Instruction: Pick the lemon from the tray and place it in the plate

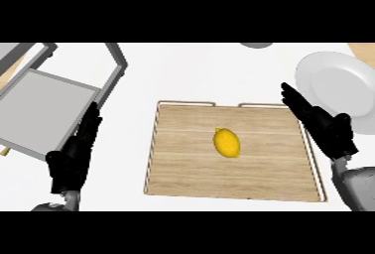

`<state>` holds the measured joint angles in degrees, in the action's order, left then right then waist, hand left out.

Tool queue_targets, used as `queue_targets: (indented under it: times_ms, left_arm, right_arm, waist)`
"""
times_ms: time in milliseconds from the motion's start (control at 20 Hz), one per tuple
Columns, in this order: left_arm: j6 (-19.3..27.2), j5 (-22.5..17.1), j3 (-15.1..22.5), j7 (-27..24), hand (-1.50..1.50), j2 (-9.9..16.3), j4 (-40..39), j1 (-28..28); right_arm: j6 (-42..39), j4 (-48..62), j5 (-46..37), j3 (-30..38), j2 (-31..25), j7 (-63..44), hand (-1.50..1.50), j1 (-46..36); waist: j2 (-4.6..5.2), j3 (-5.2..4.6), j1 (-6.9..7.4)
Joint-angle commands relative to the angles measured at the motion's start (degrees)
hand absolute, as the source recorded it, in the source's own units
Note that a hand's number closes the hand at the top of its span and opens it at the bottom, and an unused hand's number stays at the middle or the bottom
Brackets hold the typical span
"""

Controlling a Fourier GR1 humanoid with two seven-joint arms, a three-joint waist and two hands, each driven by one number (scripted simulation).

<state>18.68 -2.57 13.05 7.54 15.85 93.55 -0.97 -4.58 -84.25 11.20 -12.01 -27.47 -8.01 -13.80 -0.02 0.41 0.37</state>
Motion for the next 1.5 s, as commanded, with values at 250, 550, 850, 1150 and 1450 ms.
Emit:
queue_targets:
  times_ms: [250,550,850,1150,1450]
  left_arm:
    - [-3.6,-1.9,-0.8,1.1,0.0,0.9,-2.1,-4.2]
    - [-6.2,-4.9,-3.0,3.0,0.0,2.1,-3.8,-6.1]
    - [-8.7,-6.9,-4.8,2.5,0.0,2.8,-7.5,-7.5]
    - [-9.4,-7.3,-5.5,1.6,0.0,2.2,-10.7,-9.2]
    - [-10.7,-8.4,-7.7,4.0,0.0,4.2,-10.6,-11.4]
  right_arm:
    - [-24.3,-3.0,21.2,-3.8,14.2,15.8,1.5,-11.2]
    - [-27.9,9.7,19.0,3.7,14.4,36.2,-1.5,-9.2]
    - [-40.2,17.1,3.3,0.8,7.4,52.4,-1.5,-13.3]
    - [-36.0,22.5,-6.9,-3.6,4.0,61.9,-1.5,-16.8]
    - [-31.5,27.6,-12.0,-8.0,1.4,69.1,-1.5,-20.2]
  waist:
    - [2.36,0.52,6.13]
    - [2.62,0.18,3.81]
    - [1.89,-0.07,3.24]
    - [1.75,-0.13,2.98]
    - [1.07,-0.19,2.53]
